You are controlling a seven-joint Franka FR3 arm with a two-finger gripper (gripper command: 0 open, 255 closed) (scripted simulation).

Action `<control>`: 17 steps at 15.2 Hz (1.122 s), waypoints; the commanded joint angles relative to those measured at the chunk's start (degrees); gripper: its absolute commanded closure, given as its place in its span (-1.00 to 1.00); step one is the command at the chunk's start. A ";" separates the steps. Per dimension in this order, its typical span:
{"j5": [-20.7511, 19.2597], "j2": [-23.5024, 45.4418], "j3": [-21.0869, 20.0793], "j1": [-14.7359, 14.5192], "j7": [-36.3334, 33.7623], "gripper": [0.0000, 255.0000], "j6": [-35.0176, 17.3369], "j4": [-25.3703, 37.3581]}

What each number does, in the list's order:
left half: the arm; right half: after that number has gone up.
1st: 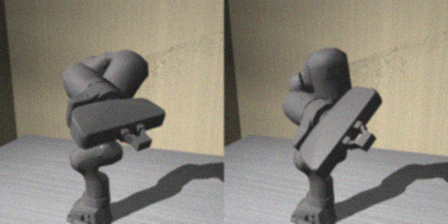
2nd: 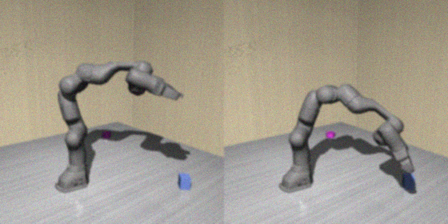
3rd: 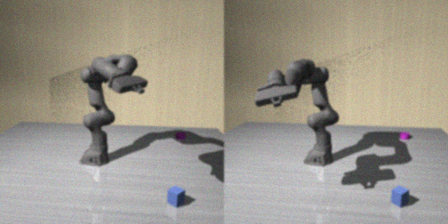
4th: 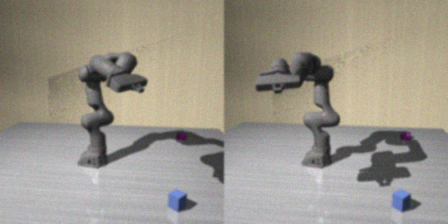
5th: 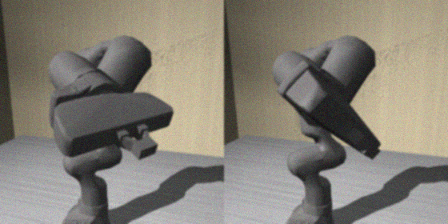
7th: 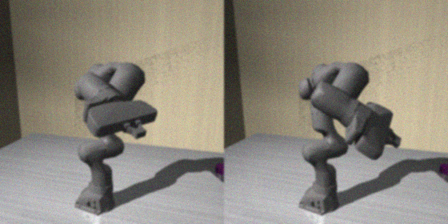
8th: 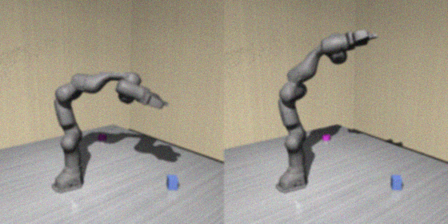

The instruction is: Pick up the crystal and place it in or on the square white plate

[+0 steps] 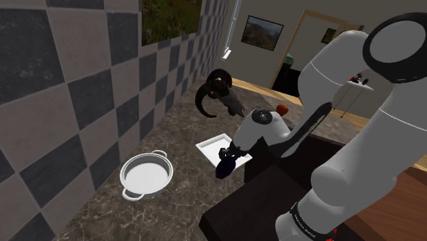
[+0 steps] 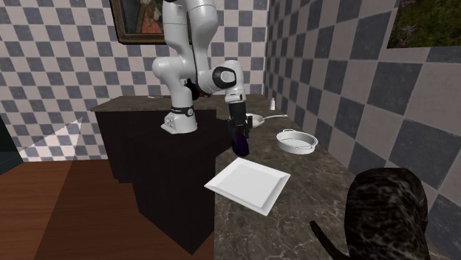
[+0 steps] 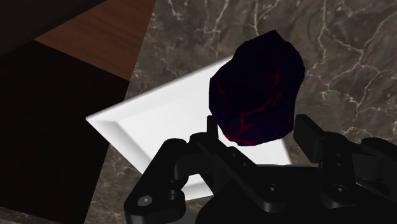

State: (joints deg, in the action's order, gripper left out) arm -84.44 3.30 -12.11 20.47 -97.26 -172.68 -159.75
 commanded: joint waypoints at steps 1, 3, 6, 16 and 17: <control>8.32 -3.19 -0.43 0.09 7.78 1.00 -0.39 -2.23; 17.24 -6.18 -0.82 -0.38 15.75 1.00 -0.47 -4.27; 31.67 -10.73 0.13 -3.46 28.04 1.00 0.25 -7.07; 52.75 -7.91 11.77 -10.29 54.40 1.00 4.47 1.65; 54.76 -6.95 12.51 -10.39 57.06 1.00 4.93 3.29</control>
State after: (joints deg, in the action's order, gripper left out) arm -31.99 -4.05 -0.48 10.39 -43.20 -168.25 -157.59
